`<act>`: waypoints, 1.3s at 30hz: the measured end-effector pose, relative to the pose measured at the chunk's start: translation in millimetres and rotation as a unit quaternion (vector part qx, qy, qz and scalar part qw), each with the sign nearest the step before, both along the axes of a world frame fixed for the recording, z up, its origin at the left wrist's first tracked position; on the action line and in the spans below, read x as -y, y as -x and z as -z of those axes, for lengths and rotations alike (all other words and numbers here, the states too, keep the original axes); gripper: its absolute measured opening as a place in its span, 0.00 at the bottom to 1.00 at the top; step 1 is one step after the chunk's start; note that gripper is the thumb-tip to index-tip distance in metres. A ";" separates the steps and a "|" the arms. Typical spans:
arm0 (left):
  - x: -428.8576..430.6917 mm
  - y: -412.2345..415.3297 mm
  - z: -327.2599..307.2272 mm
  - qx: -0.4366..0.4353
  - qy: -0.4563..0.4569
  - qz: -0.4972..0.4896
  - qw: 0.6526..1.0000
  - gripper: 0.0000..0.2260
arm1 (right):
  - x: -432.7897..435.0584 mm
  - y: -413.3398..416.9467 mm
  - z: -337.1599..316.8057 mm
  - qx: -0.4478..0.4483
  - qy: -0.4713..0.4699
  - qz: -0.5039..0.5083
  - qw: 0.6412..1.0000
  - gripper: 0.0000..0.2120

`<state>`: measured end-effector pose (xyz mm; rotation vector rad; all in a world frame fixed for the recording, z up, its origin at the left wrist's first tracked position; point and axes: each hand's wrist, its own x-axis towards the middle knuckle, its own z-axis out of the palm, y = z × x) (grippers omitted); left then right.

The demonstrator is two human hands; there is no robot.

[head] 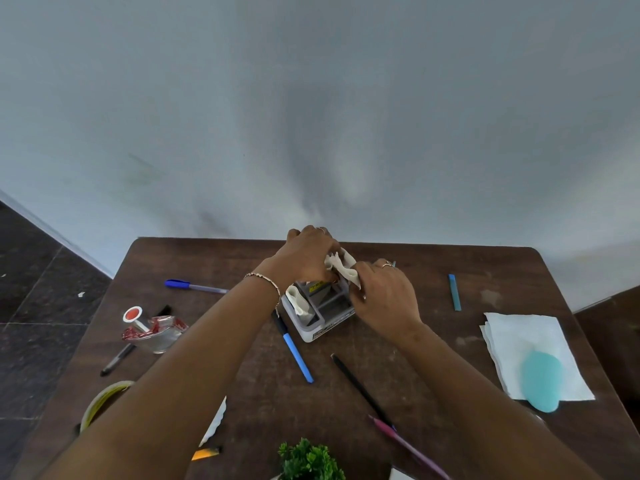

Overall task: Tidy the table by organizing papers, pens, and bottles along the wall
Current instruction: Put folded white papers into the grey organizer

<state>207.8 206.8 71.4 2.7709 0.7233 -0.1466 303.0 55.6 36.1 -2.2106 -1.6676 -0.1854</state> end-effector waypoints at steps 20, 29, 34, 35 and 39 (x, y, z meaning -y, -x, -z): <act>6.0 3.2 -6.2 0.042 0.060 -0.026 0.997 0.13 | 7.4 -1.1 6.3 -0.059 -0.043 0.085 0.994 0.04; 27.1 24.1 3.2 0.226 0.094 -0.208 0.947 0.17 | 10.1 -0.5 13.1 -0.098 -0.019 0.092 0.991 0.07; 62.8 44.5 15.9 0.333 0.183 -0.405 0.832 0.25 | 11.9 3.0 9.1 -0.239 -0.083 0.101 0.962 0.10; 72.2 47.6 17.7 0.333 0.196 -0.429 0.816 0.28 | 12.2 5.1 7.2 -0.293 -0.117 0.127 0.940 0.11; 110.9 55.1 20.8 0.343 0.270 -0.487 0.756 0.37 | 11.4 9.1 9.6 -0.435 -0.079 0.184 0.878 0.15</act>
